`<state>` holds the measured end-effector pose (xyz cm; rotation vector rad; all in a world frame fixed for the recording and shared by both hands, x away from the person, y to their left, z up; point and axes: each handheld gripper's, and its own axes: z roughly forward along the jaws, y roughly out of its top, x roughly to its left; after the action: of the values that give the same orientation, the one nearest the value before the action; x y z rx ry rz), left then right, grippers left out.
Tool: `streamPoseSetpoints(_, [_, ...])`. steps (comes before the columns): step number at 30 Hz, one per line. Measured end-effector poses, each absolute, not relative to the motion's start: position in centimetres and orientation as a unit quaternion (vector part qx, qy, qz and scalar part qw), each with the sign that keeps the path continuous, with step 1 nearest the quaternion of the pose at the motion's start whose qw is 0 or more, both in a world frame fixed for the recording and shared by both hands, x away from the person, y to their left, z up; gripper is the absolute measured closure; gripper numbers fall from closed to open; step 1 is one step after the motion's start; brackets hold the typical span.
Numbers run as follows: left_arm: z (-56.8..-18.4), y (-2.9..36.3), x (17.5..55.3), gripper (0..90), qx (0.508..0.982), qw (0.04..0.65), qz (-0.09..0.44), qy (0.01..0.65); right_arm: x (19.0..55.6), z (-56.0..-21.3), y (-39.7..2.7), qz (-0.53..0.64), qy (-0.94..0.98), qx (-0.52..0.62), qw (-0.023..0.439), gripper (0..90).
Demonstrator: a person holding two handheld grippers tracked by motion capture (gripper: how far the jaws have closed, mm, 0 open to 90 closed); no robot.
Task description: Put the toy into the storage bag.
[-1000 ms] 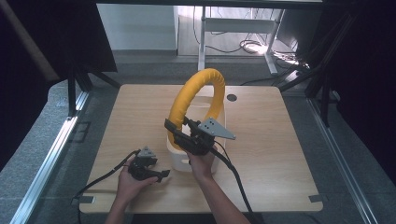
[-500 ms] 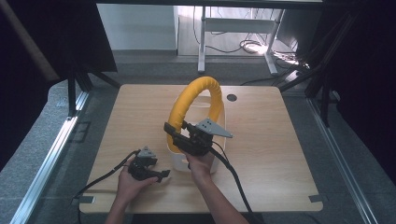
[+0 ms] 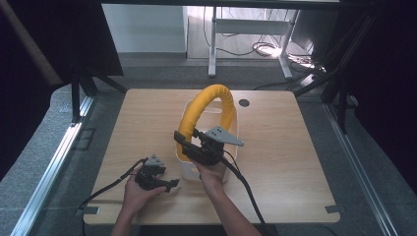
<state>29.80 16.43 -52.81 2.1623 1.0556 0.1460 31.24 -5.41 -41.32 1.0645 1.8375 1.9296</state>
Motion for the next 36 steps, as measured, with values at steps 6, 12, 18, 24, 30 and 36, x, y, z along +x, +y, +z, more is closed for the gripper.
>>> streamPoseSetpoints(6, [-52.9, 16.5, 29.9, 22.9, 0.838, 0.357, 0.056, 0.409, 31.3, -41.2, -5.6, 0.655, 0.647, 0.369, 0.124, 35.3])
streamPoseSetpoints(12, [-52.9, 16.4, 30.0, 22.8, 0.838, 0.356, 0.055, 0.409, 31.2, -41.0, -6.8, 0.644, 0.658, 0.372, 0.121, 28.2])
streamPoseSetpoints(18, [-52.8, 16.5, 30.0, 22.8, 0.836, 0.355, 0.057, 0.414, 30.8, -40.6, -8.4, 0.644, 0.664, 0.360, 0.118, 28.2])
streamPoseSetpoints(24, [-52.8, 16.6, 30.0, 22.7, 0.839, 0.349, 0.060, 0.412, 30.4, -40.2, -10.6, 0.644, 0.667, 0.352, 0.126, 28.1])
streamPoseSetpoints(30, [-52.7, 16.6, 29.8, 22.7, 0.839, 0.353, 0.061, 0.410, 29.9, -40.1, -13.1, 0.630, 0.676, 0.349, 0.152, 30.1])
streamPoseSetpoints(36, [-52.7, 16.6, 29.7, 22.8, 0.840, 0.352, 0.065, 0.407, 29.8, -40.4, -16.3, 0.617, 0.683, 0.351, 0.171, 30.7])
